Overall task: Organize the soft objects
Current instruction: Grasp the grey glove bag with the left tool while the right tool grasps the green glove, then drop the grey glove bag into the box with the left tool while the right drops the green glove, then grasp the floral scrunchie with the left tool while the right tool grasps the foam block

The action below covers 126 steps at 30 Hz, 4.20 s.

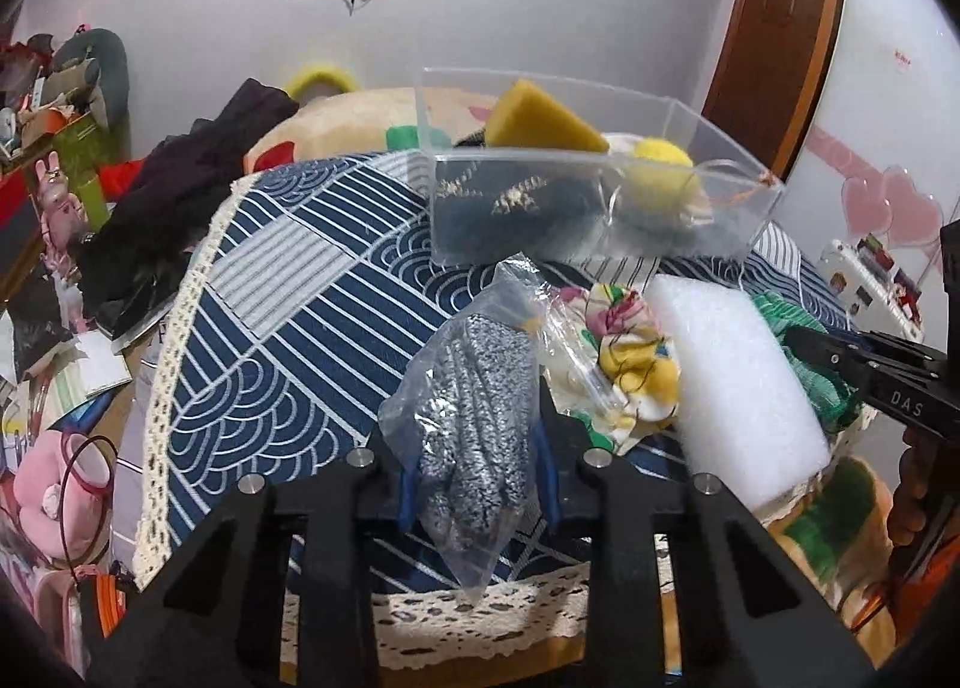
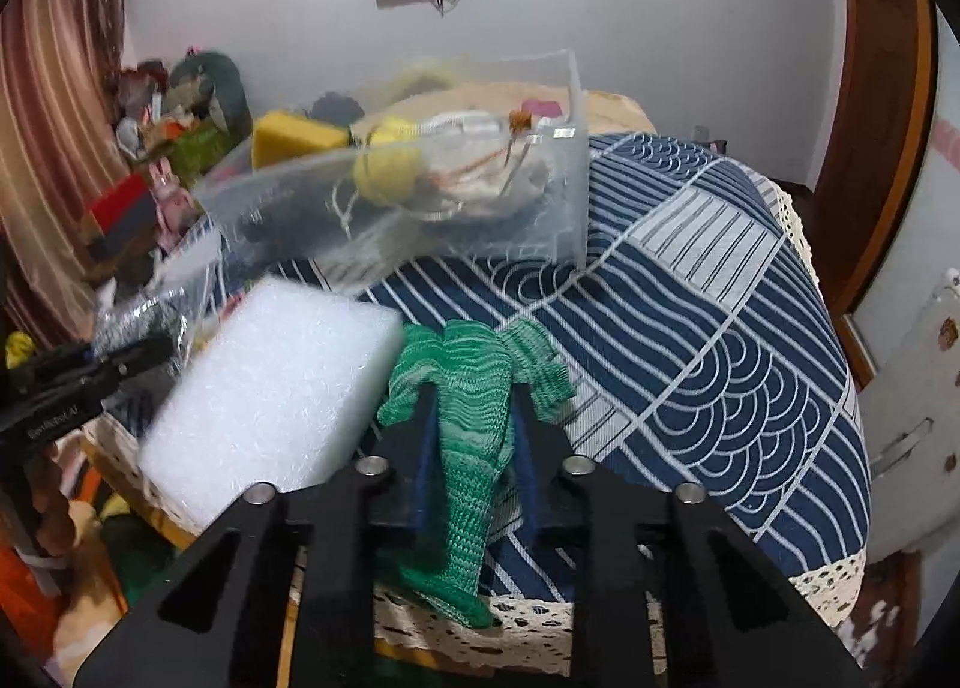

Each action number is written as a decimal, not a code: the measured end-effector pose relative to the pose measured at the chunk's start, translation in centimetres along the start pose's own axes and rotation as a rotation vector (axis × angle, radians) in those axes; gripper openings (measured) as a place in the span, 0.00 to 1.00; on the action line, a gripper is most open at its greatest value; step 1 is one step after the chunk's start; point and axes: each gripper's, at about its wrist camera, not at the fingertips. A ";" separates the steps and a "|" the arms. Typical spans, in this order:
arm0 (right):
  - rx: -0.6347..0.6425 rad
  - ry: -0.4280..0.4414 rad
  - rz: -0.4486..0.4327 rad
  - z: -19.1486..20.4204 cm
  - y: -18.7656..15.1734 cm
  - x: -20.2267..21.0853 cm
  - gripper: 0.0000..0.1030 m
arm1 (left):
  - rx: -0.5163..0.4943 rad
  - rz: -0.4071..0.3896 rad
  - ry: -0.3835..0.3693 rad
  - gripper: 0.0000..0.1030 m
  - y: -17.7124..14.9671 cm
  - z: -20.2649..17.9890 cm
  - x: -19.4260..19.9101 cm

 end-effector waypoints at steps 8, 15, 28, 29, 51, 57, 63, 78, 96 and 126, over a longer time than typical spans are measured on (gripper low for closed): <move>0.006 -0.055 -0.093 -0.1 1.0 2.4 0.13 | 0.023 -0.070 0.031 0.28 1.3 1.0 2.3; 0.029 -0.053 -0.180 0.5 3.5 4.3 0.13 | 0.018 -0.155 0.045 0.28 3.6 1.1 4.4; 0.073 -0.082 -0.308 2.1 8.6 4.2 0.13 | 0.056 -0.269 0.062 0.29 10.2 1.0 3.3; 0.068 -0.079 -0.310 2.0 9.0 3.9 0.13 | 0.057 -0.268 0.063 0.29 10.8 1.1 2.8; 0.093 -0.123 -0.146 2.1 12.8 -5.1 0.13 | 0.004 -0.081 0.100 0.29 16.0 -0.7 -9.6; 0.092 -0.109 -0.067 1.6 12.1 -6.7 0.17 | -0.042 -0.061 0.118 0.35 15.3 -1.6 -10.5; 0.104 -0.116 -0.078 1.6 12.1 -5.1 0.36 | -0.055 -0.073 0.118 0.62 15.2 -2.1 -9.5; 0.098 -0.101 -0.220 2.8 10.9 1.9 0.83 | -0.124 -0.197 0.115 0.92 13.6 -3.8 -2.2; 0.033 -0.008 -0.001 5.6 3.1 -1.4 1.00 | -0.123 -0.116 0.111 0.98 4.9 -1.1 2.9; 0.056 -0.046 -0.020 3.0 -0.1 0.4 0.85 | -0.161 0.092 -0.031 0.60 0.1 -5.2 -4.2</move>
Point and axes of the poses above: each gripper's, at about its wrist camera, not at the fingertips, and x roughly against the way its jaws point, z to its left, y to its top, and after that the axes turned 3 degrees about y, right-handed
